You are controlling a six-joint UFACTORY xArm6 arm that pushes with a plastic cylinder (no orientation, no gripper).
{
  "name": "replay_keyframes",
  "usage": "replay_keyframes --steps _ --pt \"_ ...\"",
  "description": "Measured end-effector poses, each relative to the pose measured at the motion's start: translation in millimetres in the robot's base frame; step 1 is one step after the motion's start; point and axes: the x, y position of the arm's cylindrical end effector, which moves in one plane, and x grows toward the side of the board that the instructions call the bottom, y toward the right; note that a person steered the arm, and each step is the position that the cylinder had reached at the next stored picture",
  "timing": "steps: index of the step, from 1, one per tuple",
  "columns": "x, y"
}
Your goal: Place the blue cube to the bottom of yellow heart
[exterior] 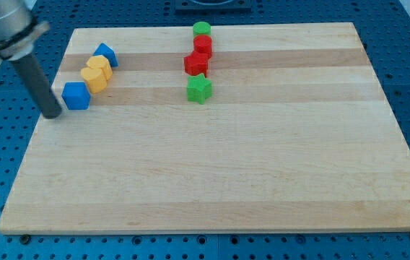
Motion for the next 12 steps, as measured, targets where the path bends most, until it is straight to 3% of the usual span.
replay_keyframes --steps 9,10,11,12 --pt "-47.1 37.3" --pt "11.2 54.0" --pt "45.9 115.5" --pt "45.9 132.1"
